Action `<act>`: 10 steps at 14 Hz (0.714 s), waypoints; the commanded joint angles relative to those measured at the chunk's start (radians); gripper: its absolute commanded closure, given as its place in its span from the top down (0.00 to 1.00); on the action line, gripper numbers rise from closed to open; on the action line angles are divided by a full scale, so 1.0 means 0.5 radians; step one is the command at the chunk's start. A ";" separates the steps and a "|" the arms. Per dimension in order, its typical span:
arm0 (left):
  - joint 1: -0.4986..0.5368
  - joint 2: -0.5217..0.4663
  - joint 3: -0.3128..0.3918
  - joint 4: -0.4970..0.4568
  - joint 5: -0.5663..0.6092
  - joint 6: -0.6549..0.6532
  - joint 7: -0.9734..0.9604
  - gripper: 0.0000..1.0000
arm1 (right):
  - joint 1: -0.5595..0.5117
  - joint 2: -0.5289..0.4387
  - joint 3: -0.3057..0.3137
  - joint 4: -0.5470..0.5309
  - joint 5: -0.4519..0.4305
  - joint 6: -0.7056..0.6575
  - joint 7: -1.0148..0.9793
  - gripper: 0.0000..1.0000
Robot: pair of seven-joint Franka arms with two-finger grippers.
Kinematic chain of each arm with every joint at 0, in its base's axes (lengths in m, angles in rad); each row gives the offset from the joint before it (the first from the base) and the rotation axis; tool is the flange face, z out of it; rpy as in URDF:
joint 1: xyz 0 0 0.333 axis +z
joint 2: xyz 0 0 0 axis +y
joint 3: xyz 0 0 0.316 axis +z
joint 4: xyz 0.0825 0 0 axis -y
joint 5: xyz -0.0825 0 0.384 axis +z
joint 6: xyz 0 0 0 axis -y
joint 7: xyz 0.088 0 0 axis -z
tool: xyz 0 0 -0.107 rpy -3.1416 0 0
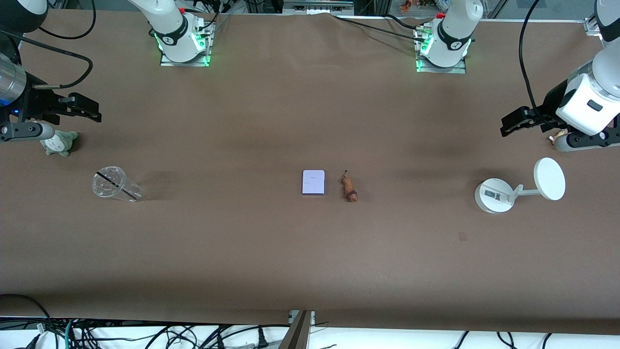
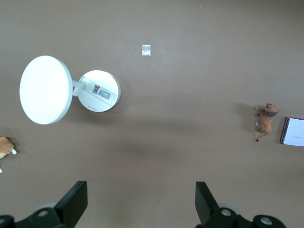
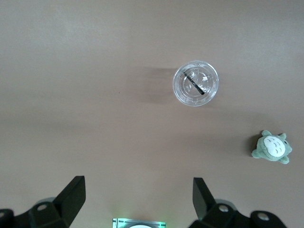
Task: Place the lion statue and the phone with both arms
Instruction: 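Reach the left gripper down to the brown lion figurine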
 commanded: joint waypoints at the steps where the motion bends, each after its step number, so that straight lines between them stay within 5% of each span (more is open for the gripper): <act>1: -0.042 0.037 -0.045 -0.022 -0.044 0.111 -0.036 1.00 | 0.006 0.015 0.006 0.036 -0.026 -0.006 -0.003 1.00; 10: -0.523 0.705 -0.201 -0.025 0.008 0.982 -0.891 1.00 | 0.009 0.015 0.006 0.036 -0.023 -0.006 -0.003 1.00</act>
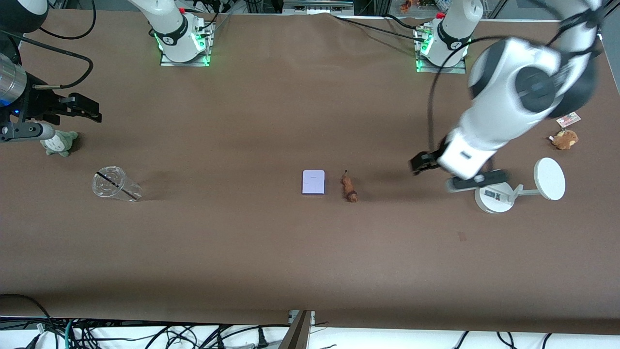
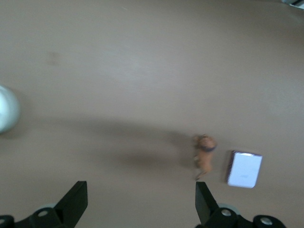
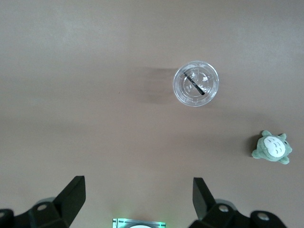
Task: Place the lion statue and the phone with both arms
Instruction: 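Reach the left gripper down to the brown lion figurine, then close the left gripper on the lion figurine and lift it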
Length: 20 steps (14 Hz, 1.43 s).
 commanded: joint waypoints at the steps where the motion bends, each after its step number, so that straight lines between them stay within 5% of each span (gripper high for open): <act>1: -0.170 0.225 0.009 0.042 0.054 0.234 -0.259 1.00 | 0.004 0.013 0.005 0.035 -0.023 -0.011 -0.003 1.00; 6: -0.431 0.596 0.013 0.144 0.422 0.450 -0.689 1.00 | 0.004 0.013 0.005 0.035 -0.020 -0.008 -0.003 1.00; 19: -0.518 0.839 0.009 0.116 0.650 0.747 -0.895 1.00 | 0.007 0.013 0.005 0.035 -0.023 -0.011 -0.003 1.00; 20: -0.518 0.839 0.012 0.116 0.659 0.750 -0.892 0.91 | 0.004 0.013 0.005 0.035 -0.023 -0.011 -0.003 1.00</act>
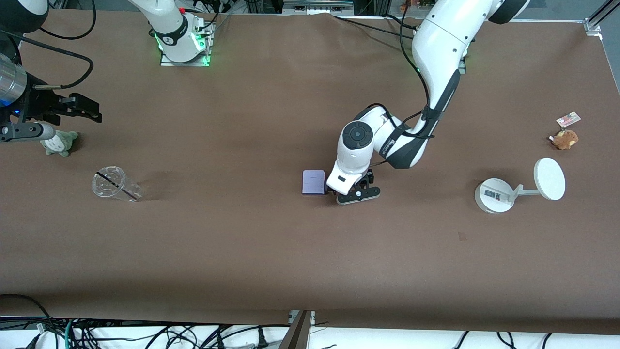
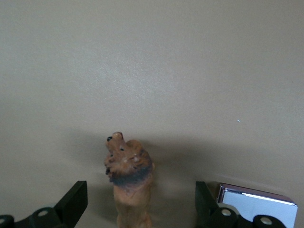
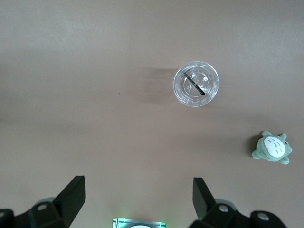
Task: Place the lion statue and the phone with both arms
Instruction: 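Close the left gripper on the lion figurine and lift it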
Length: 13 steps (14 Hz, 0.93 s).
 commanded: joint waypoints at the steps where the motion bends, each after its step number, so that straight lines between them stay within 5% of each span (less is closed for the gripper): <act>1: -0.021 0.029 0.015 0.056 0.130 0.001 -0.047 0.75 | 0.006 0.012 0.005 0.034 -0.023 -0.011 -0.003 1.00; 6: -0.002 0.013 0.012 0.050 0.241 -0.005 -0.044 0.00 | 0.006 0.012 0.005 0.034 -0.020 -0.011 -0.003 1.00; 9: 0.132 -0.121 -0.003 -0.023 0.207 -0.021 0.103 0.00 | 0.052 0.015 0.005 0.034 -0.017 0.001 0.039 1.00; 13: 0.426 -0.397 -0.028 -0.354 0.039 -0.014 0.703 0.00 | 0.239 0.116 0.008 0.101 -0.008 0.025 0.190 1.00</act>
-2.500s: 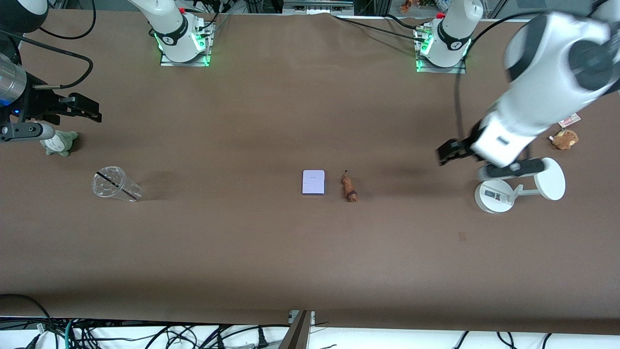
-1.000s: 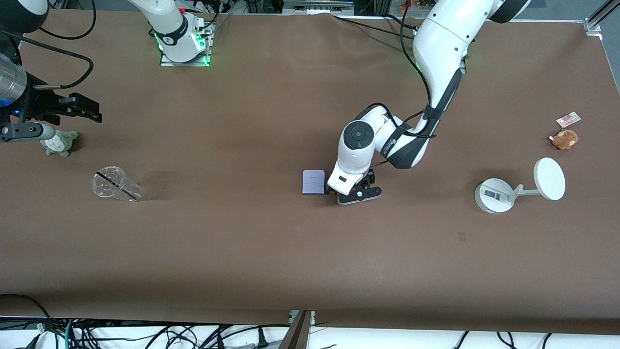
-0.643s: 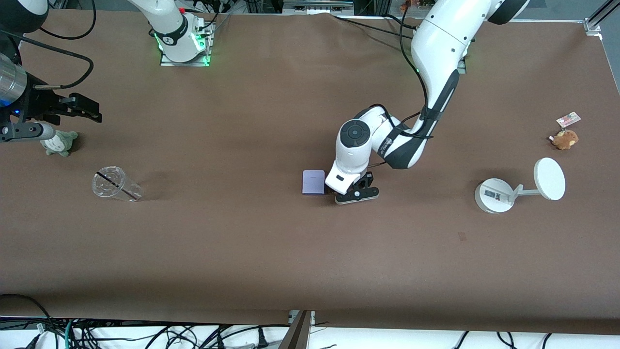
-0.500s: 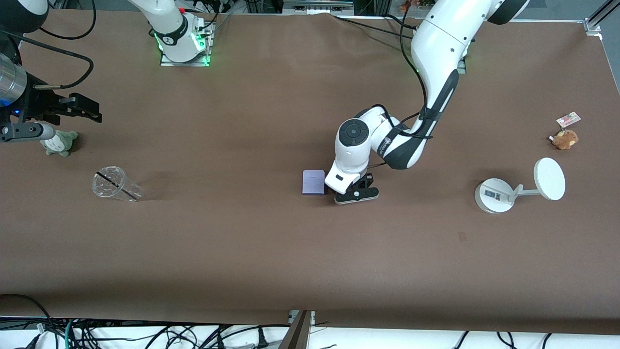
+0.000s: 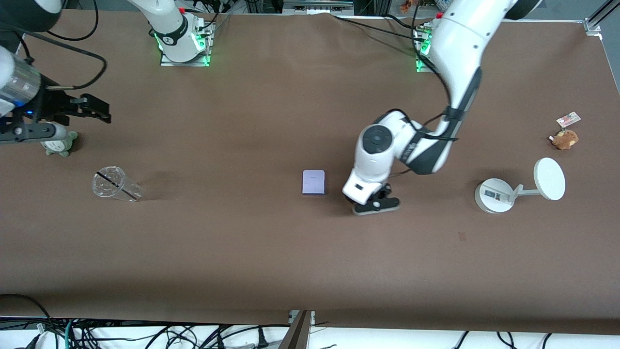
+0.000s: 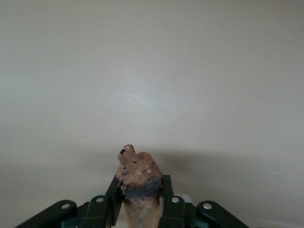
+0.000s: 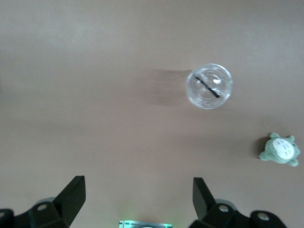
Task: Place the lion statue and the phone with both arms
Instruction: 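Carry the lion toward the lamp while the right gripper reaches the phone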
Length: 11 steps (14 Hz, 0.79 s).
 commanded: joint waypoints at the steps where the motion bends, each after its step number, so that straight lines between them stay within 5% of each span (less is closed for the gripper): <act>1: 0.225 -0.283 -0.031 -0.364 -0.145 0.021 0.465 0.00 | 0.153 0.151 0.002 0.144 -0.011 0.015 0.101 1.00; 7: 0.428 -0.403 0.055 -0.613 -0.191 0.147 0.948 0.00 | 0.610 0.485 0.002 0.230 -0.008 0.423 0.674 1.00; 11: 0.575 -0.422 0.110 -0.706 -0.194 0.224 1.248 0.00 | 0.752 0.890 0.002 0.591 0.169 0.488 0.982 1.00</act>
